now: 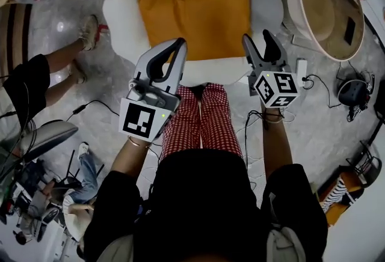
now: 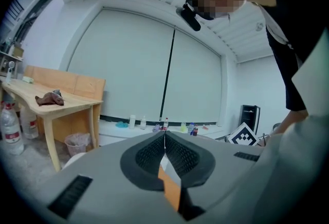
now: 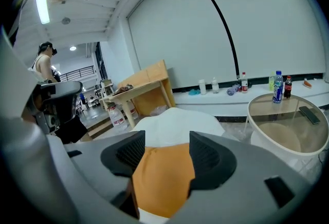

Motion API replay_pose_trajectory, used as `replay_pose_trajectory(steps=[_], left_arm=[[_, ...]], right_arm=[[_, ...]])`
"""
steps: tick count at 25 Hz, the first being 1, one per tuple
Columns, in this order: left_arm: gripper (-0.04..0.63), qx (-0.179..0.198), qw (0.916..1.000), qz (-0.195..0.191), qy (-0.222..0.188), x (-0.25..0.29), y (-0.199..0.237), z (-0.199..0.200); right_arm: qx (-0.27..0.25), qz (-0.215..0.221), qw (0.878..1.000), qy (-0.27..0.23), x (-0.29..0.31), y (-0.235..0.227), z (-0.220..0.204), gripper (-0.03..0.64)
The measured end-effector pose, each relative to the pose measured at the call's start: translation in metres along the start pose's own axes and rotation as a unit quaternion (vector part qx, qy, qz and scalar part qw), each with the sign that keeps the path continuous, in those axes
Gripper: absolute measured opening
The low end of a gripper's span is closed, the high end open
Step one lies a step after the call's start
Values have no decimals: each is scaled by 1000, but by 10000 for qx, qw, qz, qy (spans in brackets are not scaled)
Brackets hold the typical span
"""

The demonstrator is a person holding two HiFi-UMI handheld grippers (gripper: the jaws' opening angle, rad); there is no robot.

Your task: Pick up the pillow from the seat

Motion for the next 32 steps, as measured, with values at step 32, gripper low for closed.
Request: replay_pose_trajectory(steps=[32], left_arm=[[9, -424, 9964, 719, 127, 16, 30, -98]], right_arm=[[-381, -171, 9955, 854, 100, -63, -101, 261]])
Point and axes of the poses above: the fingertips, and each gripper's own axes: x forward along the fingers, y to its left, z out of its top, the point moved 10 cm from there along -x, backward along the fingers, and after that the axes turned 5 degrees about -z, right-handed, at the moved point
